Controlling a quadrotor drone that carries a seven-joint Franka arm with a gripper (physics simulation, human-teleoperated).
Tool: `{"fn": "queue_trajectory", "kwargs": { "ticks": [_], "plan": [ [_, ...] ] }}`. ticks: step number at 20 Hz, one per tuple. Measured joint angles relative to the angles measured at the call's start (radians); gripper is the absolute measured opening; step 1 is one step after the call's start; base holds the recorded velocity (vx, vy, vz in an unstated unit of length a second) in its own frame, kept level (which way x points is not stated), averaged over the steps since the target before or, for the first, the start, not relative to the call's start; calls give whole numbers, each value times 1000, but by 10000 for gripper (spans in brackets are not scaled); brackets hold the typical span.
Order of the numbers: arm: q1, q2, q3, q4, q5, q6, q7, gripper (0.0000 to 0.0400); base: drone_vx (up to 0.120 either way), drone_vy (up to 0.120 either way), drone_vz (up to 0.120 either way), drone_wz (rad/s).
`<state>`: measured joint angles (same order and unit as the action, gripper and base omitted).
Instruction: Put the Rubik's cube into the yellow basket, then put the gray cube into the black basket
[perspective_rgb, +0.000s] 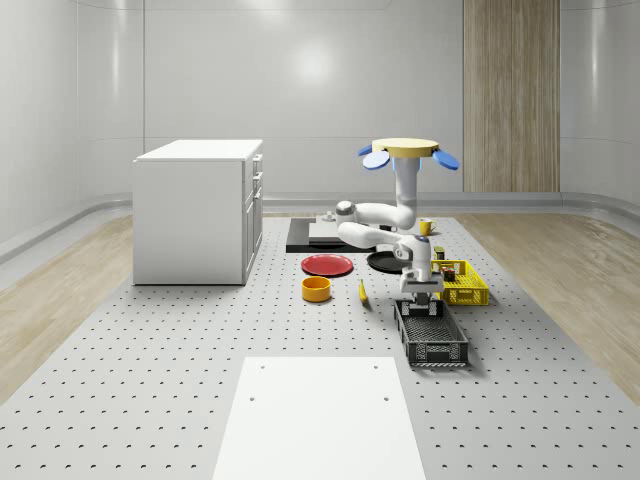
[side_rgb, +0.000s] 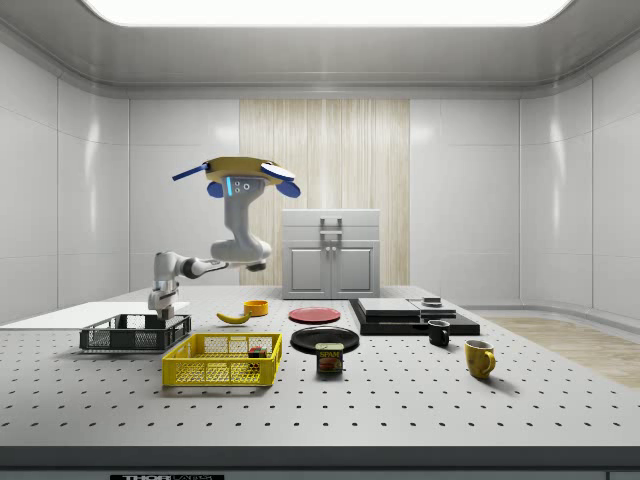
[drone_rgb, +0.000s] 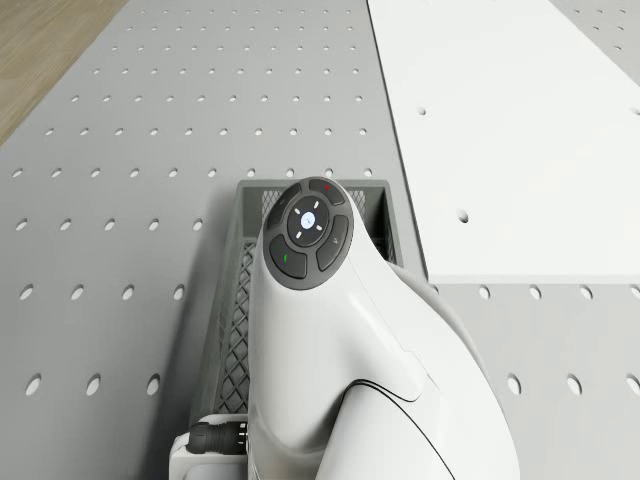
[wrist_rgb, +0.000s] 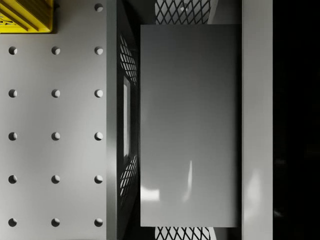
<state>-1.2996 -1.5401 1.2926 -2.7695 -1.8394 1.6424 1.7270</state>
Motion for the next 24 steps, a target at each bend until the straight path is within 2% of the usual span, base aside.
{"fn": "queue_trajectory", "kwargs": {
  "ticks": [3, 17, 18, 21, 24],
  "plan": [
    [-1, -1, -4, 1, -3, 2, 0, 250, 0, 0, -107, 0],
    [-30, 11, -144, 51, -134, 59, 0, 250, 0, 0, 0, 0],
    [-32, 13, -152, 55, -142, 62, 0, 262, 0, 0, 0, 0],
    [-32, 17, -161, 59, -151, 63, -1, 335, 0, 0, 0, 0],
    [-26, 19, -144, 50, -136, 51, -2, 369, 0, 0, 0, 0]
  ]
}}
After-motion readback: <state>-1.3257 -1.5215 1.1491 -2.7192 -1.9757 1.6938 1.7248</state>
